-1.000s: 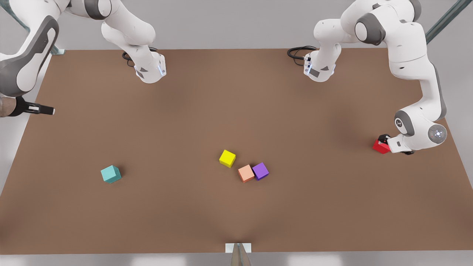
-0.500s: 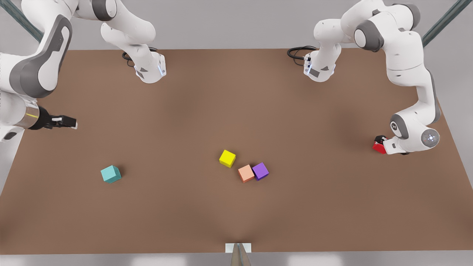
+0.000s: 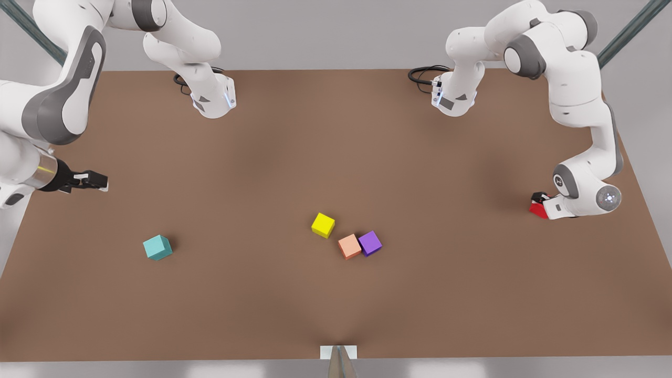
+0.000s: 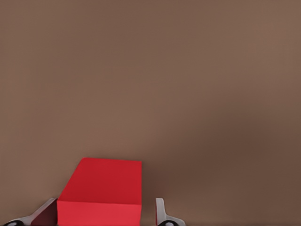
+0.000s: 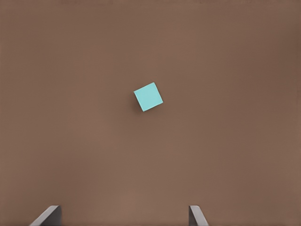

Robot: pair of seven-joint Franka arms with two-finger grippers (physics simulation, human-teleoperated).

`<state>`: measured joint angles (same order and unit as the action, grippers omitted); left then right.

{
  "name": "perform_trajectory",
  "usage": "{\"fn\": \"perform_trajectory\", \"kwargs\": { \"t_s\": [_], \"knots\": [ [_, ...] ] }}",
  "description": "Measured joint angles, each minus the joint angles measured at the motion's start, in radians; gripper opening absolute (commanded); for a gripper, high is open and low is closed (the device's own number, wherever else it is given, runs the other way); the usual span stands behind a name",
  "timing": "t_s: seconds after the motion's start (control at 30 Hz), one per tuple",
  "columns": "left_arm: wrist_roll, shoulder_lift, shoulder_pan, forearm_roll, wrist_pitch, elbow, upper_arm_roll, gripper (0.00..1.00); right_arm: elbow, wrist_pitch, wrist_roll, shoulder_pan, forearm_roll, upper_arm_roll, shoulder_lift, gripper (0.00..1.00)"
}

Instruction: Pick up red wooden cube and pass to hand red wooden cube and place in blue wooden cube

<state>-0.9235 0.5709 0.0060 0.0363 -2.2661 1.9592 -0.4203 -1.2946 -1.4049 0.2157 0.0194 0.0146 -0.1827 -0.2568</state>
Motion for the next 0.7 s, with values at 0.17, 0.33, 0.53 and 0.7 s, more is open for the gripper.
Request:
{"fn": "perform_trajectory", "kwargs": {
  "t_s": [0.17,0.33,0.53,0.7],
  "knots": [
    [0.004,0.031,0.001,0.002,-0.023,-0.010,0.006,1.00,0.037,-0.026,0.008,-0.042,0.000,-0.007,-0.013,1.00],
    [0.007,0.043,0.008,0.006,-0.039,-0.011,0.010,1.00,0.056,-0.035,0.016,-0.033,0.044,-0.006,-0.028,1.00],
    [0.010,0.050,0.018,0.012,-0.047,-0.013,0.020,0.83,0.065,-0.046,0.022,-0.033,0.057,-0.006,-0.044,1.00],
    [0.014,0.046,0.019,0.015,-0.044,-0.027,0.034,0.75,0.070,-0.050,0.025,-0.032,0.058,-0.004,-0.046,1.00]
  ]
}}
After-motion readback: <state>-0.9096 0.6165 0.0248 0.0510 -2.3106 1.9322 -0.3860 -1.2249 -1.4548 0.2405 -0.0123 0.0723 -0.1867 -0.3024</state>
